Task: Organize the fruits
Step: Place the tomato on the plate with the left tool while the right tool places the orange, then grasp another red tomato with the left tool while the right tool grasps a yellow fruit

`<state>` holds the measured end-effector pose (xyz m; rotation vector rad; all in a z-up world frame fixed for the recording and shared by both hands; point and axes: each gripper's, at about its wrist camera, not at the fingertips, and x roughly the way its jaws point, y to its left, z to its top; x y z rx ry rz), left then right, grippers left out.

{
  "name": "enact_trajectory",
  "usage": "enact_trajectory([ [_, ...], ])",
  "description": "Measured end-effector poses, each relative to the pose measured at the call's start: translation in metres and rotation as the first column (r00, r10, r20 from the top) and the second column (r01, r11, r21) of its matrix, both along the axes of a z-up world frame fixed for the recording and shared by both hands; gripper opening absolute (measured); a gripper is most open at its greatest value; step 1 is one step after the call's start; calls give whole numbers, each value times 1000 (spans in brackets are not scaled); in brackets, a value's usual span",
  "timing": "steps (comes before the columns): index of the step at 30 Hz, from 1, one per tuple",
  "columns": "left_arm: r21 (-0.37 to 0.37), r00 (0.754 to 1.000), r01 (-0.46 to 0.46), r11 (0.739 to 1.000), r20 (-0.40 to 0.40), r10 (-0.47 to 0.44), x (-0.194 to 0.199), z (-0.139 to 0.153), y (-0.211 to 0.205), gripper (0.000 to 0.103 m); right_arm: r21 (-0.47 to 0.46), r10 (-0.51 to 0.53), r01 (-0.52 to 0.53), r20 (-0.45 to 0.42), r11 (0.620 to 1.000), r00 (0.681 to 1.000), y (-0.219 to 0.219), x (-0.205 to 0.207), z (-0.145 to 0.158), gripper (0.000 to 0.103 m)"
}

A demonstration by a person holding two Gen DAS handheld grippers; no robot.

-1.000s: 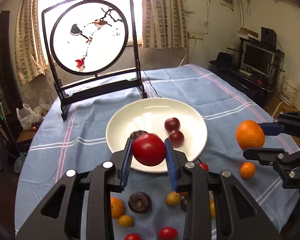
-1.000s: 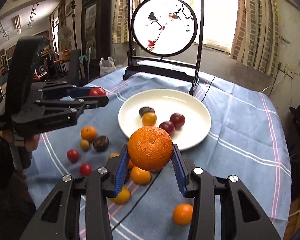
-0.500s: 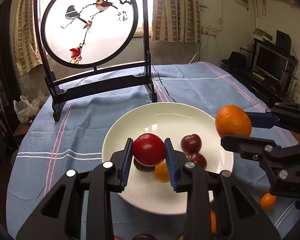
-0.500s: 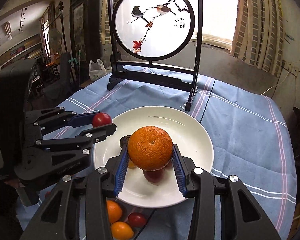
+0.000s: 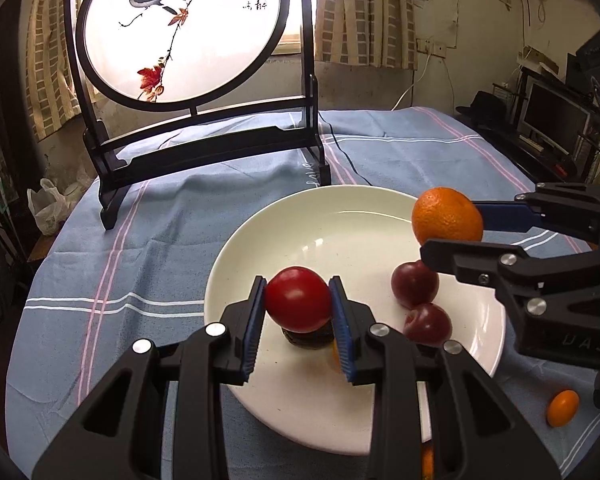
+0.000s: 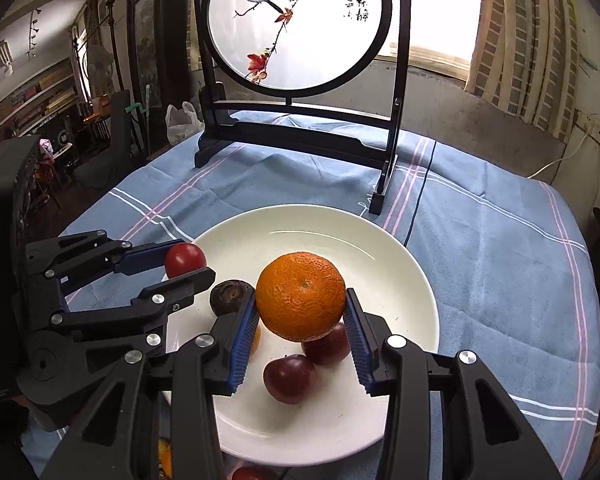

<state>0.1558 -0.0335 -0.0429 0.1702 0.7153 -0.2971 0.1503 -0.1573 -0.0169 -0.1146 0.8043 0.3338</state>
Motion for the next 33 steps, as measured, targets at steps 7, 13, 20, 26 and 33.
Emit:
enact_trajectory([
  [7, 20, 1000, 19, 1000, -19, -18, 0, -8, -6, 31, -11, -18, 18, -45, 1000, 999, 5, 24, -17, 43],
  [13, -1, 999, 9, 1000, -46, -9, 5, -12, -4, 49, -15, -31, 30, -73, 999, 997, 6, 33, -25, 45],
  [20, -33, 1000, -14, 999, -21, 14, 1, -2, 4, 63, 22, -55, 55, -6, 998, 998, -5, 20, -4, 60],
  [26, -70, 999, -4, 998, 38, 7, -21, 26, 21, 68, 32, -11, 10, 42, 999, 999, -12, -32, 21, 60],
  [33, -16, 994, 43, 999, 98, -41, -88, 40, 55, 73, 20, 126, -126, 4, 992, 992, -8, -137, 6, 65],
])
